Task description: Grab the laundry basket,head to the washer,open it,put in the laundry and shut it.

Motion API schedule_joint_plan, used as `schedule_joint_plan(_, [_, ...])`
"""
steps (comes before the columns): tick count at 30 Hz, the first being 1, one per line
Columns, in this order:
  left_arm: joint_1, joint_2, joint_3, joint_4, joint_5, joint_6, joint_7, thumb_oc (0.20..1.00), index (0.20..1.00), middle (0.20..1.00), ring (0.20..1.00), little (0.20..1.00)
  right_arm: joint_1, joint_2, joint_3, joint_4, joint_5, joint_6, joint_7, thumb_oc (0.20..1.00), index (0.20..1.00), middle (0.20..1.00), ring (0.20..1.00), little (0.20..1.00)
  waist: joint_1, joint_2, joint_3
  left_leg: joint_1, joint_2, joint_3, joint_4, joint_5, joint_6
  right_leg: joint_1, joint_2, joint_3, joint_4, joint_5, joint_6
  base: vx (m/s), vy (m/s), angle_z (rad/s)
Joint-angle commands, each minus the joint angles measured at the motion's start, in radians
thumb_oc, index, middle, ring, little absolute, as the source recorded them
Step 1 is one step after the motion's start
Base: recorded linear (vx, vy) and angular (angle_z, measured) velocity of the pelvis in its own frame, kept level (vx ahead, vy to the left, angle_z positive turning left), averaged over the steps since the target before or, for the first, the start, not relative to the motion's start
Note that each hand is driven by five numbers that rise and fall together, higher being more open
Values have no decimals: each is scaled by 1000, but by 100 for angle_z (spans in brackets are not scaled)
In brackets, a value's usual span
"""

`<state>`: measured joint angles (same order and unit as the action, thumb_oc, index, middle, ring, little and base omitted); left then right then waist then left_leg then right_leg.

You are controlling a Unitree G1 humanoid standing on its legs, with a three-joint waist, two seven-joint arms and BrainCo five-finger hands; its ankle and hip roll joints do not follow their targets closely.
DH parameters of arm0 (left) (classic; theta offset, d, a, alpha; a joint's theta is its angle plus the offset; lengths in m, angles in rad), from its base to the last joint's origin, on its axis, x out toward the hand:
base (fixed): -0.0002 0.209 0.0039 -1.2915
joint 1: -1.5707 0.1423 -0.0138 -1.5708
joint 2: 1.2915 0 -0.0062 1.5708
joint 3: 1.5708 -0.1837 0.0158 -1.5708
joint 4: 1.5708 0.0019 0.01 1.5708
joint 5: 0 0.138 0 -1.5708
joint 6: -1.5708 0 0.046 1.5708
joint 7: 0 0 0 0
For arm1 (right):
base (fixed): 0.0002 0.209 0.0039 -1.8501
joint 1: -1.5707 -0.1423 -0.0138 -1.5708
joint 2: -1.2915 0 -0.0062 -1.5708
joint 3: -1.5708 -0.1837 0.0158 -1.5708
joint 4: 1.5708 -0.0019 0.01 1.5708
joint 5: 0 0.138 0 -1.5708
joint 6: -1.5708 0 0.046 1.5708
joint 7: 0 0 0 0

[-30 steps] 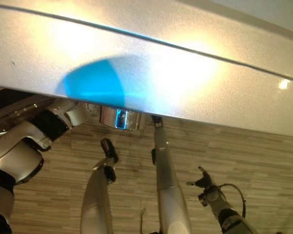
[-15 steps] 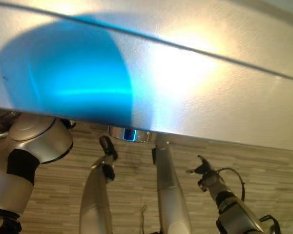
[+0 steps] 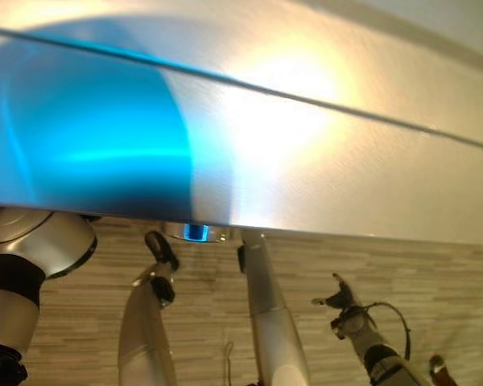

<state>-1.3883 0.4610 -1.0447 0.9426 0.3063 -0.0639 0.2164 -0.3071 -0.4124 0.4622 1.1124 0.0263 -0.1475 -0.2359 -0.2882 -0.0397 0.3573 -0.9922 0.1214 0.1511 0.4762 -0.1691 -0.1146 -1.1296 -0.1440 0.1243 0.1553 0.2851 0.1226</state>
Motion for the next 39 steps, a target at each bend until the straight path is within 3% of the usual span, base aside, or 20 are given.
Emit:
schedule_joint_plan(1, [-53,78,-35,-215,-244,-105,-162,1000,1000,1000,1000,1000,21,-42,19,48,40,61,22,1000,1000,1000,1000,1000,-33,95,13,181,8,-53,-78,-66,25,55,-11,-29,-6,-135,82,57,30,5])
schedule_joint_plan(2, [-52,82,-35,-219,-245,-103,-163,1000,1000,1000,1000,1000,21,-42,20,48,40,61,22,1000,1000,1000,1000,1000,-34,94,13,180,8,-53,-78,-66,25,55,-11,-29,-6,-135,82,-6,8,4])
schedule_joint_plan(3, [-14,154,-130,-403,-400,-154,-249,1000,1000,1000,1000,1000,11,-45,16,61,43,69,32,1000,1000,1000,1000,1000,-22,105,9,180,4,-57,-80,-62,26,57,-14,-30,-2,-136,82,-7,24,13])
schedule_joint_plan(4, [-1,148,-181,-438,-483,-154,-310,1000,1000,1000,1000,1000,1,-47,27,72,34,72,40,1000,1000,1000,1000,1000,-23,106,6,177,3,-59,-75,-62,26,59,-14,-30,3,-137,82,-5,32,16])
schedule_joint_plan(6, [-1,124,-205,-465,-534,-157,-333,1000,1000,1000,1000,1000,-4,-51,35,83,27,76,43,1000,1000,1000,1000,1000,-24,105,3,176,3,-59,-73,-62,27,59,-13,-30,7,-139,81,-5,13,12])
schedule_joint_plan(7, [-25,-7,-183,-407,-671,-142,-361,1000,1000,1000,1000,1000,-6,-48,56,100,11,79,45,1000,1000,1000,1000,1000,-37,98,-8,176,1,-60,-74,-59,26,62,-13,-31,7,-138,80,-14,1,7])
schedule_joint_plan(9, [-60,-110,-128,-310,-698,-133,-346,1000,1000,1000,1000,1000,1,-43,65,108,-6,80,42,1000,1000,1000,1000,1000,-51,92,-21,179,0,-61,-81,-57,24,64,-11,-32,6,-139,80,-9,4,11])
schedule_joint_plan(11, [-113,-153,-118,-214,-570,-134,-298,1000,1000,1000,1000,1000,-11,-45,65,120,-11,82,39,1000,1000,1000,1000,1000,-54,94,-29,179,2,-62,-86,-56,24,63,-9,-30,7,-142,81,0,3,3])
schedule_joint_plan(12, [-113,-153,-118,-214,-570,-134,-298,1000,1000,1000,1000,1000,-11,-45,65,120,-11,82,39,1000,1000,1000,1000,1000,-54,94,-29,179,2,-62,-86,-56,24,63,-9,-30,7,-142,81,0,0,0])
schedule_joint_plan(13, [-145,-164,-130,-154,-484,-129,-273,1000,1000,1000,1000,1000,-19,-46,69,122,-11,80,40,1000,1000,1000,1000,1000,-55,94,-32,178,3,-62,-87,-56,23,61,-6,-27,9,-144,81,0,-6,-5])
schedule_joint_plan(14, [-183,-170,-136,10,-252,-88,-213,1000,1000,1000,1000,1000,-34,-43,73,126,-6,76,40,1000,1000,1000,1000,1000,-54,94,-30,179,6,-63,-89,-57,23,61,-3,-28,10,-150,82,0,-11,-9])
schedule_joint_plan(17, [-239,-170,-144,187,-60,-45,-162,1000,1000,1000,1000,1000,-61,-45,81,121,15,65,39,1000,1000,1000,1000,1000,-54,90,-19,184,12,-61,-96,-56,22,61,1,-27,11,-155,81,0,-16,-9])
schedule_joint_plan(22, [-228,-183,-108,216,-69,-34,-177,1000,1000,1000,1000,1000,-44,-33,85,115,17,66,38,1000,1000,1000,1000,1000,-54,87,-10,196,17,-56,-110,-53,24,65,2,-25,6,-157,80,5,-3,-2])
schedule_joint_plan(29, [-239,-217,-33,185,-90,-40,-103,1000,1000,1000,1000,1000,-44,-28,74,118,43,61,34,1000,1000,1000,1000,1000,-48,89,-5,201,19,-61,-120,-36,18,76,-1,-28,-1,-159,77,-9,-36,0])
schedule_joint_plan(30, [-243,-207,-33,156,-95,-47,-92,1000,1000,1000,1000,1000,-43,-32,71,115,43,60,34,1000,1000,1000,1000,1000,-57,82,-3,188,5,-57,-124,-1,19,69,-16,-25,-8,-131,70,-76,-56,1])
schedule_joint_plan(33, [-240,-175,-28,69,-110,-57,-74,1000,1000,1000,1000,1000,-30,-34,61,111,42,57,32,1000,1000,1000,1000,1000,-49,89,-3,187,1,-61,-127,4,19,74,-22,-30,-9,-132,71,-28,-36,10])
schedule_joint_plan(37, [-172,79,75,-336,-148,-86,45,1000,1000,1000,1000,1000,3,-33,11,75,43,38,21,1000,1000,1000,1000,1000,0,108,-3,185,-15,-83,-141,21,19,94,-37,-46,-9,-136,74,-17,-37,14])
schedule_joint_plan(39, [160,293,312,-710,-105,-108,91,1000,1000,1000,1000,1000,-7,5,-57,12,37,25,-6,1000,1000,1000,1000,1000,57,113,9,195,-22,-99,-161,35,16,119,-46,-63,-15,-144,72,-13,-31,7])
